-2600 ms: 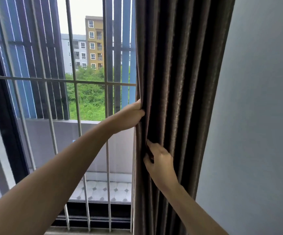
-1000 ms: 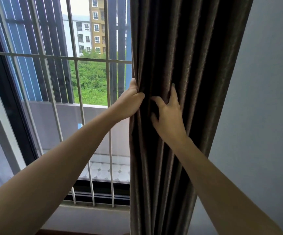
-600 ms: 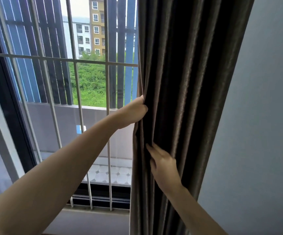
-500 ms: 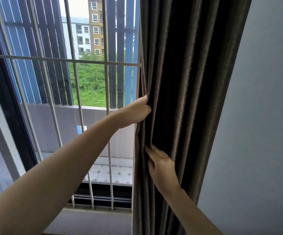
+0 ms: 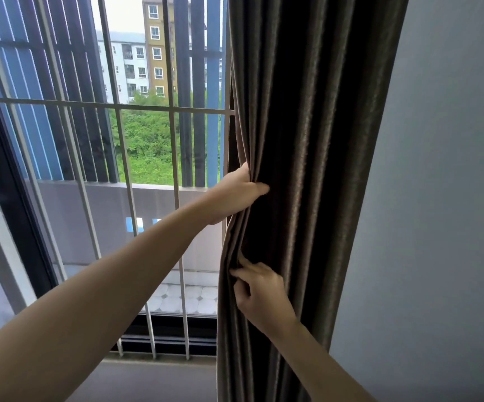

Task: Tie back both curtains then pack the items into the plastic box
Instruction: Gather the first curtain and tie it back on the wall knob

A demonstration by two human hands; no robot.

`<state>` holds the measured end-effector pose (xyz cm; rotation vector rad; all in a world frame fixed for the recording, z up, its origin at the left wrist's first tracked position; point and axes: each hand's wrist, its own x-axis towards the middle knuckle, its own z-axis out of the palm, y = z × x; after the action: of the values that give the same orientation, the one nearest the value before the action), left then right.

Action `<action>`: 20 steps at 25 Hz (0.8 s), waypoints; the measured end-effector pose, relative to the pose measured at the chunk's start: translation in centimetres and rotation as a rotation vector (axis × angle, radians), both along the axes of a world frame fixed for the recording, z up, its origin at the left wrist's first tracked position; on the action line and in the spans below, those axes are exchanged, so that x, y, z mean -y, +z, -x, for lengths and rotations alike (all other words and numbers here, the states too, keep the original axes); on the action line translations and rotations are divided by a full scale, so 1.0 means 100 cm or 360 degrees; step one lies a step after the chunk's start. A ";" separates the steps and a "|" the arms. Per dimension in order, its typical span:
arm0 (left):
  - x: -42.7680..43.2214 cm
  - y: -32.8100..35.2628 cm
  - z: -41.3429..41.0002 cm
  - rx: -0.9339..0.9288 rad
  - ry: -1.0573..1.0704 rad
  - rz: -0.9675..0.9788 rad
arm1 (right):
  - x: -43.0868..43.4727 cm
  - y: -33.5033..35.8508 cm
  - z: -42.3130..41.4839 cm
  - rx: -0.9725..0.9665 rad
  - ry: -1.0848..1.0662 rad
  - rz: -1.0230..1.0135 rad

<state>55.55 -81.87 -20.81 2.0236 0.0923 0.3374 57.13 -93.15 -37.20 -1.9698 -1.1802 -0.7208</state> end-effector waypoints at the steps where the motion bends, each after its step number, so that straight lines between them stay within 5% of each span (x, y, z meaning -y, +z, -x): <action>1: -0.001 -0.001 -0.001 0.0035 0.0071 -0.0118 | 0.006 0.006 -0.002 0.0008 -0.0028 -0.0061; 5: 0.001 -0.003 0.000 0.0062 0.0145 -0.0248 | 0.021 0.059 -0.021 0.0152 -0.0283 -0.0399; 10: 0.012 0.000 0.003 0.0034 0.0115 -0.0208 | 0.019 0.119 -0.043 0.0044 -0.0445 -0.0061; 16: 0.008 0.001 0.003 0.0036 0.0177 -0.0267 | 0.024 0.051 -0.021 -0.0498 -0.0112 -0.0307; 20: 0.009 0.001 0.002 0.0048 0.0096 -0.0209 | 0.019 0.017 -0.017 -0.0471 -0.0100 -0.0205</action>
<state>55.31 -82.74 -20.70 2.1483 0.1153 0.4214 58.84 -95.10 -35.50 -1.9331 -0.8775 -0.5012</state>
